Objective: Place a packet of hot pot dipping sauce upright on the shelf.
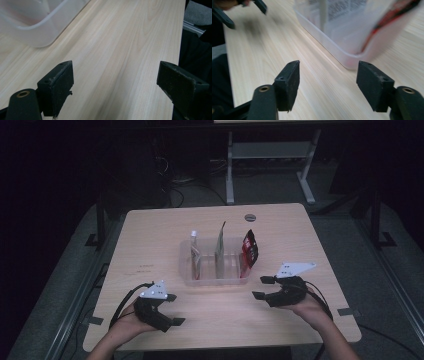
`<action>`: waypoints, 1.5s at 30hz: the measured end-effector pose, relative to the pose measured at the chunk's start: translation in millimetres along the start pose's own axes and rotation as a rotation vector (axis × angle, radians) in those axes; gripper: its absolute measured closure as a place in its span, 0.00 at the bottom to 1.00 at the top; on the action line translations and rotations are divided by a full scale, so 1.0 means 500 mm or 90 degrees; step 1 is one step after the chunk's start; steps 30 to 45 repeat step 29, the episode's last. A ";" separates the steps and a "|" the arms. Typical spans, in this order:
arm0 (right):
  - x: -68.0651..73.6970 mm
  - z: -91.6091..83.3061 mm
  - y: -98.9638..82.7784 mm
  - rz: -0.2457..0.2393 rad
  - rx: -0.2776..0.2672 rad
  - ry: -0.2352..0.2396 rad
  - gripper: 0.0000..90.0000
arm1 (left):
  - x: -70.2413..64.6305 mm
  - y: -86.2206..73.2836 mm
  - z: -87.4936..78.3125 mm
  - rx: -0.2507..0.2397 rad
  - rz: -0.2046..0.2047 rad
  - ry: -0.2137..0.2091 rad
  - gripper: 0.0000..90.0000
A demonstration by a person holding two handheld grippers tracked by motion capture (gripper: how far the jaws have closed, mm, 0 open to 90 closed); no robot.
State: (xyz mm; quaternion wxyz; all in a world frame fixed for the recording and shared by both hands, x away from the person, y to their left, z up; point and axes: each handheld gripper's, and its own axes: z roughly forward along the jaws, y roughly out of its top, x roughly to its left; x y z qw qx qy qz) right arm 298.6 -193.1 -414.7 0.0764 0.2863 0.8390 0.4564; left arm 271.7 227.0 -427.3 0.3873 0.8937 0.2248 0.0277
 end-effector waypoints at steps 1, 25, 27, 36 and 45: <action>-0.001 -0.002 -0.004 0.002 0.003 -0.007 0.36 | 0.001 -0.002 -0.003 0.000 -0.001 0.003 0.15; -0.053 -0.030 -0.108 -0.001 0.063 -0.093 0.24 | 0.034 -0.090 -0.025 0.040 0.019 0.053 0.16; -0.054 -0.032 -0.108 -0.003 0.061 -0.096 0.24 | 0.034 -0.091 -0.025 0.042 0.021 0.057 0.15; -0.056 -0.034 -0.109 0.000 0.055 -0.098 0.24 | 0.035 -0.091 -0.025 0.043 0.019 0.060 0.15; -0.056 -0.034 -0.109 0.000 0.055 -0.098 0.24 | 0.035 -0.091 -0.025 0.043 0.019 0.060 0.15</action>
